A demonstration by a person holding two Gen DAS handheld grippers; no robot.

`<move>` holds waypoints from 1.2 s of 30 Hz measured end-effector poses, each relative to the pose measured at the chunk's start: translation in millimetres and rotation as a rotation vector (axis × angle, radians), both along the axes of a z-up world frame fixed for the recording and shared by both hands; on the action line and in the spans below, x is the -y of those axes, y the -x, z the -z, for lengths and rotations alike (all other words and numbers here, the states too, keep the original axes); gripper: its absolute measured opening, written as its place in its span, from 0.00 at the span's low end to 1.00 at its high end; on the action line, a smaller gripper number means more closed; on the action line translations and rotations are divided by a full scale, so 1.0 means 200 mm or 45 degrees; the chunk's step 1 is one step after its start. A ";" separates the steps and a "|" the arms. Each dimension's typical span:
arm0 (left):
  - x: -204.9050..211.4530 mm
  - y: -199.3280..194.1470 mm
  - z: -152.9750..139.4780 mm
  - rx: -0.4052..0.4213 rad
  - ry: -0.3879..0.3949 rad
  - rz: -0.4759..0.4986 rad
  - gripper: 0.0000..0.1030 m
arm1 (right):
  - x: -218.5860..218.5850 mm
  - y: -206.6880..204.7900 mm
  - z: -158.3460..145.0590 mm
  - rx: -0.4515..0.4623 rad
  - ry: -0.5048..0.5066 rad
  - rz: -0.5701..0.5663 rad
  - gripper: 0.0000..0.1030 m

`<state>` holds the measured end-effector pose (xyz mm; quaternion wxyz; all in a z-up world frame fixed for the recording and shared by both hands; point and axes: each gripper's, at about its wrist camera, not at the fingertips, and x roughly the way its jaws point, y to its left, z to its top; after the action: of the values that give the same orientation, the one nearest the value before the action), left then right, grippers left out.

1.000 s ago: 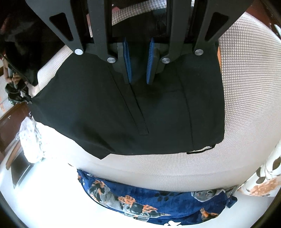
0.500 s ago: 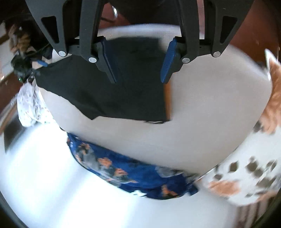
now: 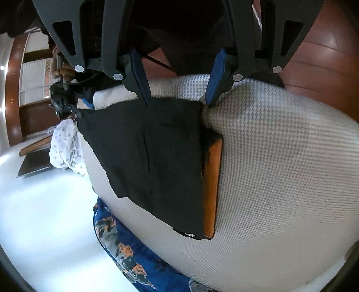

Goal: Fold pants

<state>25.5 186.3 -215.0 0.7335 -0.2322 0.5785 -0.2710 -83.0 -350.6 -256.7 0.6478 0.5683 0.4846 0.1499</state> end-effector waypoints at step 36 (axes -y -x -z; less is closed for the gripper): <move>0.18 0.04 -0.37 0.583 -0.611 -0.162 0.22 | 0.60 0.34 -0.09 0.080 -0.061 0.413 0.48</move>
<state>17.3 150.8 -141.0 0.8936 -0.0218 0.4303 -0.1260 -150.8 -471.5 -239.2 0.6646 0.6495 0.3622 0.0724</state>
